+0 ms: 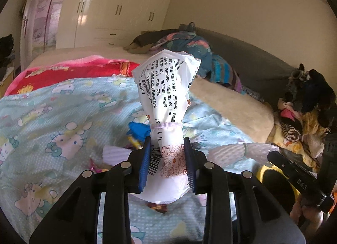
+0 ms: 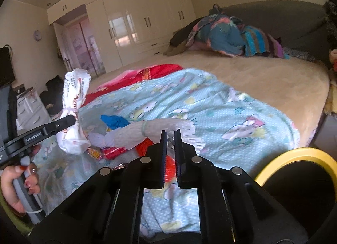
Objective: Collect trash
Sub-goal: 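Carry the white bag with the left tool over the yellow bin while the right tool grips white foam mesh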
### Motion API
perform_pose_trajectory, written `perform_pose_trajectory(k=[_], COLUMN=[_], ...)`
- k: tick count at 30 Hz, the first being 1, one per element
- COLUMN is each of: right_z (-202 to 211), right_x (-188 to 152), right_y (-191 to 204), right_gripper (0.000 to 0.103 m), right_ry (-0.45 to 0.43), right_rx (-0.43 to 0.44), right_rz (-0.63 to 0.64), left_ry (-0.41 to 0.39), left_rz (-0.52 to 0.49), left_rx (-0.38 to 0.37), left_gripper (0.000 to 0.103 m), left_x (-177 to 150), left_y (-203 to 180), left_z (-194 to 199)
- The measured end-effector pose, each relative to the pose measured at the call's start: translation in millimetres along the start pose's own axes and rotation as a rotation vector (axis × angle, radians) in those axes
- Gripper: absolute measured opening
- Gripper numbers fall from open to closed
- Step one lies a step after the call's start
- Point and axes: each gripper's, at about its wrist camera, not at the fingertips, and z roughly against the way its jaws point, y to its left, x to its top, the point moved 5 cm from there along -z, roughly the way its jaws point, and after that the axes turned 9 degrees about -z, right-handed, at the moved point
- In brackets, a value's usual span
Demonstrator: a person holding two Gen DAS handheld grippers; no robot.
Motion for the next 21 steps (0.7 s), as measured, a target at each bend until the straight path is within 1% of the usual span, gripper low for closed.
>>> perform_pose_trajectory(k=[5, 9, 13, 18, 21], right_z=[20, 36, 51, 63, 71], right_x=[9, 7, 4, 7, 7], right_y=[-14, -28, -45, -65, -75], right_gripper=[0.004, 0.003, 0.003, 0.003, 0.003], right_ry=[-0.035, -0.043, -0.044, -0.054, -0.059], right_rx=[-0.040, -0.075, -0.110, -0.159, -0.186], right_rz=[-0.001, -0.002, -0.006, -0.013, 0.006], left_ry=[-0.009, -0.004, 0.008, 0.029, 0.037], left_rz=[-0.032, -0.055, -0.071, -0.106, -0.126], left_rx=[-0.050, -0.095, -0.155, -0.204, -0.234], left_gripper=[0.029, 0.029, 0.029, 0.029, 0.029], left_x=[5, 4, 1, -6, -10], left_y=[-23, -45, -69, -97, -114], left_z=[6, 7, 7, 5, 5])
